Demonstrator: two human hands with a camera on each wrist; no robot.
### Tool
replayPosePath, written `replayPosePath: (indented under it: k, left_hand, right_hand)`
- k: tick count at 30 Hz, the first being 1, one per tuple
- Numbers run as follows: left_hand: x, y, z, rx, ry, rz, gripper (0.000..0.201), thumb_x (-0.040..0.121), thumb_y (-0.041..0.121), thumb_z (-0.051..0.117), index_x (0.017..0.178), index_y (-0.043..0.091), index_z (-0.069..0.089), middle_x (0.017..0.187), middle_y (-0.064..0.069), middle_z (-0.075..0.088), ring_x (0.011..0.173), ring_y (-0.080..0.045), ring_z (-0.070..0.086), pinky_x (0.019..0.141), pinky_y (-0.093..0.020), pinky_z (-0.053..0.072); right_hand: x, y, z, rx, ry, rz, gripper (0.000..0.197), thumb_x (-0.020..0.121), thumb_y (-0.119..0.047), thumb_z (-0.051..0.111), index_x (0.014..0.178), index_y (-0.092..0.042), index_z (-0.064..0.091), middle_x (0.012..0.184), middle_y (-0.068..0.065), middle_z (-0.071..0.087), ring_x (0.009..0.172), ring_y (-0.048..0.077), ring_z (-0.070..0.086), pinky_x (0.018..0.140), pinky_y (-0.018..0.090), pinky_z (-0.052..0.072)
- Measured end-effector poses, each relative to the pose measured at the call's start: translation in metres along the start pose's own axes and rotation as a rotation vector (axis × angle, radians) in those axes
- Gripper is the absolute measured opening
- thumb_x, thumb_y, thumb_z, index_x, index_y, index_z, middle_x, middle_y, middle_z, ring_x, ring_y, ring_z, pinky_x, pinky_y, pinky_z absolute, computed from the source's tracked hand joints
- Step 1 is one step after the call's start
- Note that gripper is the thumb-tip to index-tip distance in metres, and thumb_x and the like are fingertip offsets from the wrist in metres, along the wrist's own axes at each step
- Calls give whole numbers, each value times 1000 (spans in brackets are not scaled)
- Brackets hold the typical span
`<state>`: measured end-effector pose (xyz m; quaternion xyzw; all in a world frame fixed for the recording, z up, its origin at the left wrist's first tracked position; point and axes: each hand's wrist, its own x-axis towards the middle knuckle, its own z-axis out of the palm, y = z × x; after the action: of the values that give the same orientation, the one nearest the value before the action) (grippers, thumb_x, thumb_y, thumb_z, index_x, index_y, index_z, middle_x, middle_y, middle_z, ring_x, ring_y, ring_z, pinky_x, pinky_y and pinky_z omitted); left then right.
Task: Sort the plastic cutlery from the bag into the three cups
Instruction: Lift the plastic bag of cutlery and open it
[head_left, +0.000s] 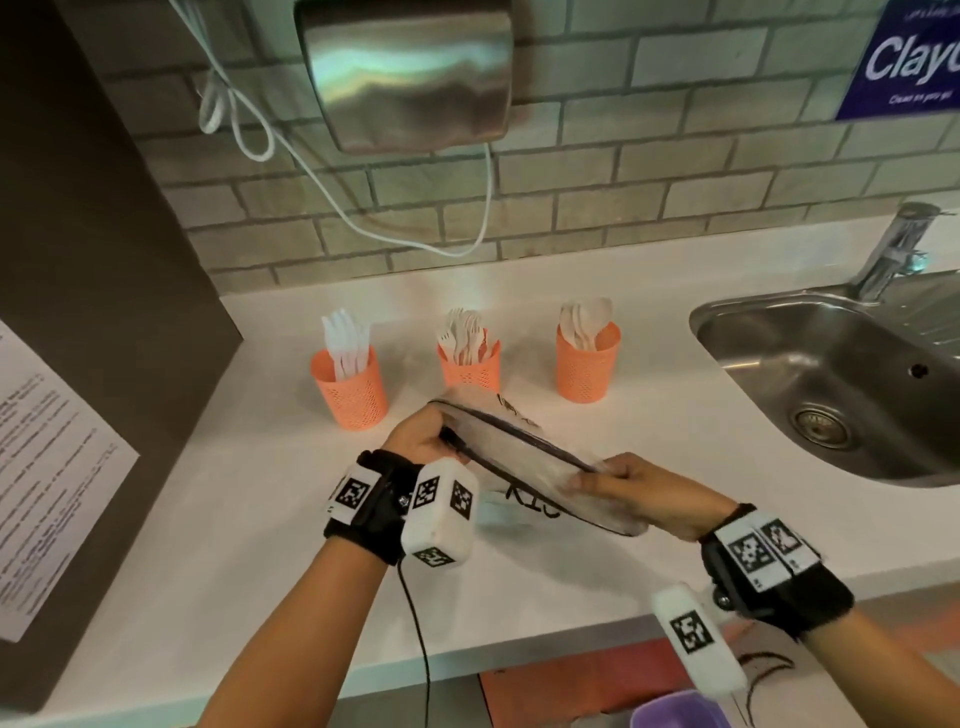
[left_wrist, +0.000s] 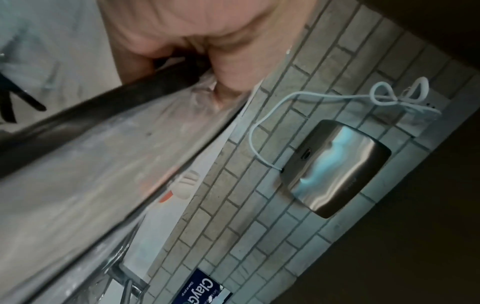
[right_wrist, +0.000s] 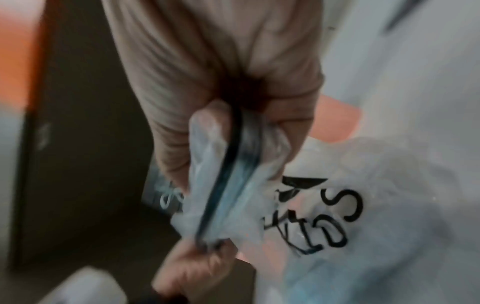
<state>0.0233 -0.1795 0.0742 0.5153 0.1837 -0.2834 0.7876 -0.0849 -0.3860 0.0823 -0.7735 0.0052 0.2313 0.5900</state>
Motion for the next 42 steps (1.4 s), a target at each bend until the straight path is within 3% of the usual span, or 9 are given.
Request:
replayPosePath:
  k: [4, 8, 13, 20, 25, 28, 34, 39, 42]
  left_hand:
    - [-2, -5, -7, 1, -77, -26, 17, 94, 12, 49, 98, 4, 63, 89, -18, 70, 70, -26, 72, 57, -35, 59]
    - [-3, -19, -31, 676, -174, -31, 57, 68, 39, 76, 115, 10, 62, 107, -11, 69, 98, -26, 65, 87, -33, 53]
    - [8, -48, -46, 1070, -2, 185, 20, 83, 29, 68, 97, 15, 65, 78, 1, 61, 73, -15, 56, 55, -17, 44]
    - [15, -36, -51, -61, -161, -84, 26, 96, 16, 39, 101, 0, 59, 84, -15, 70, 68, -20, 71, 57, -31, 59]
    - [12, -42, -44, -121, -109, -17, 25, 84, 11, 47, 78, 2, 69, 90, -16, 69, 77, -26, 67, 85, -33, 50]
    - [11, -41, -53, 83, -119, -37, 13, 72, 15, 62, 83, 8, 60, 69, -3, 72, 58, -16, 67, 60, -23, 52]
    - [1, -45, -60, 43, -240, -216, 48, 42, 22, 87, 83, 4, 69, 76, -14, 73, 63, -25, 70, 54, -26, 57]
    - [-8, -63, -57, -142, -296, -222, 29, 69, 26, 77, 87, 6, 67, 96, -13, 67, 83, -28, 70, 72, -38, 59]
    - [-17, -56, -57, 149, -215, -201, 35, 85, 38, 56, 100, 8, 68, 106, -14, 69, 93, -24, 67, 81, -37, 55]
  right_hand:
    - [5, 5, -14, 593, -87, -43, 34, 51, -32, 85, 75, -13, 69, 57, -6, 67, 48, 1, 60, 42, 15, 47]
    - [25, 16, -35, 1110, -82, -64, 51, 43, -11, 90, 89, 0, 71, 98, 21, 71, 92, 31, 70, 73, 49, 58]
    - [43, 28, -32, 1235, -52, -23, 64, 48, -16, 90, 102, 7, 62, 93, 21, 72, 82, 28, 71, 78, 41, 57]
    - [35, 39, -14, 225, 22, 64, 39, 54, -33, 85, 85, -13, 71, 70, 0, 62, 50, 7, 44, 41, 14, 29]
    - [38, 41, -7, 319, -113, 112, 16, 74, -24, 75, 61, -19, 68, 47, -12, 59, 41, -1, 50, 43, 11, 39]
    - [51, 49, -23, 826, -40, 33, 32, 47, -21, 88, 74, -13, 72, 66, 2, 70, 58, 12, 67, 57, 24, 57]
    - [76, 38, -23, 1084, -65, 44, 50, 51, -15, 83, 96, -3, 66, 84, 12, 74, 78, 23, 71, 76, 37, 58]
    - [88, -7, -31, 571, 141, 17, 19, 89, -26, 53, 96, -11, 63, 55, 0, 66, 51, 12, 63, 53, 21, 54]
    - [95, -6, -40, 89, 161, 105, 58, 75, -34, 73, 123, -11, 51, 93, 5, 70, 83, 15, 66, 70, 27, 53]
